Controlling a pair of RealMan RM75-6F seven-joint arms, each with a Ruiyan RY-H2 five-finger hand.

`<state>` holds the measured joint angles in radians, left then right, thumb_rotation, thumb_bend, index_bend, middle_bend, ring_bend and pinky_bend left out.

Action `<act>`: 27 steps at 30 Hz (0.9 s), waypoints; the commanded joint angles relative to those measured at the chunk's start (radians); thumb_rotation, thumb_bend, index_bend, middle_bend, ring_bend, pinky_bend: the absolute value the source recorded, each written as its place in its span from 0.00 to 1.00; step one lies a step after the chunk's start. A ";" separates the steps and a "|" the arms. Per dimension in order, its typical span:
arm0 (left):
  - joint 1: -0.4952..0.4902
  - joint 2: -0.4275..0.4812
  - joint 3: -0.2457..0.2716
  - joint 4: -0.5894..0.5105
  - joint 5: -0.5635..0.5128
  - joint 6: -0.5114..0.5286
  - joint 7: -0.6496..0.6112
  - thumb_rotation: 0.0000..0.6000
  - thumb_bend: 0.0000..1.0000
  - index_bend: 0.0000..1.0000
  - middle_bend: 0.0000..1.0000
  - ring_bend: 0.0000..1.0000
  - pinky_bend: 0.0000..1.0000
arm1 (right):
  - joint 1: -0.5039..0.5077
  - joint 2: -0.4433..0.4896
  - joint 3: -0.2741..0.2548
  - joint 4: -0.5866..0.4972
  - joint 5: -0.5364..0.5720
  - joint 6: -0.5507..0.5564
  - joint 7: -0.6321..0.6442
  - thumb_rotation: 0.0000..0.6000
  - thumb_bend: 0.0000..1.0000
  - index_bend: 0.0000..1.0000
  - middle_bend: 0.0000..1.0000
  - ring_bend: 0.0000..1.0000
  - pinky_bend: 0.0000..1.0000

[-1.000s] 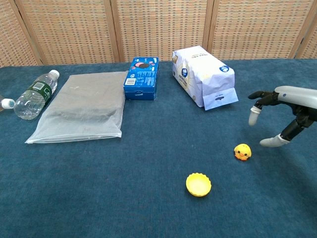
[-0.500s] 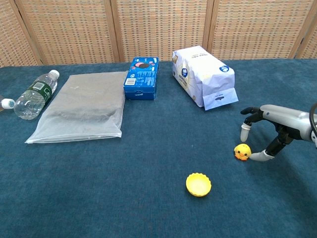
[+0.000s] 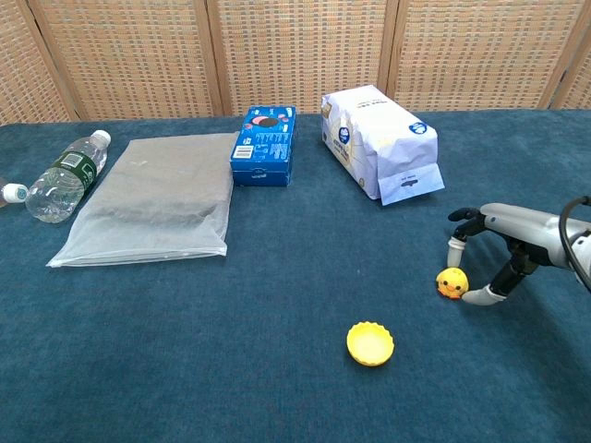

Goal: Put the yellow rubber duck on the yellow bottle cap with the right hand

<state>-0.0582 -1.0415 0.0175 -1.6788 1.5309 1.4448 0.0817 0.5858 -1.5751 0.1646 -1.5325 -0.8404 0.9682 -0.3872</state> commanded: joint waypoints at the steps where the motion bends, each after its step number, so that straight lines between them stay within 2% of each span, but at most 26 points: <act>1: -0.001 0.001 0.001 0.001 0.001 -0.002 -0.002 1.00 0.00 0.00 0.00 0.00 0.00 | 0.006 -0.009 0.002 0.010 0.013 -0.004 -0.001 1.00 0.23 0.48 0.00 0.00 0.00; 7: -0.003 0.002 0.001 0.002 -0.002 -0.005 -0.005 1.00 0.00 0.00 0.00 0.00 0.00 | 0.019 -0.015 0.005 0.011 0.034 -0.014 -0.005 1.00 0.25 0.57 0.00 0.00 0.00; 13: -0.005 0.003 0.002 0.002 -0.004 -0.007 -0.008 1.00 0.00 0.00 0.00 0.00 0.00 | 0.023 0.001 0.010 -0.028 0.016 -0.004 0.007 1.00 0.27 0.59 0.00 0.00 0.00; 20: -0.006 0.004 0.003 0.001 -0.001 -0.006 -0.009 1.00 0.00 0.00 0.00 0.00 0.00 | 0.016 0.113 0.022 -0.205 -0.054 -0.013 0.062 1.00 0.27 0.59 0.00 0.00 0.00; 27: -0.007 0.003 0.006 -0.002 0.002 -0.007 -0.005 1.00 0.00 0.00 0.00 0.00 0.00 | 0.034 0.174 -0.014 -0.334 -0.132 -0.034 0.039 1.00 0.27 0.59 0.00 0.00 0.00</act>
<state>-0.0647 -1.0379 0.0232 -1.6810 1.5326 1.4380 0.0769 0.6097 -1.4140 0.1650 -1.8424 -0.9543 0.9431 -0.3326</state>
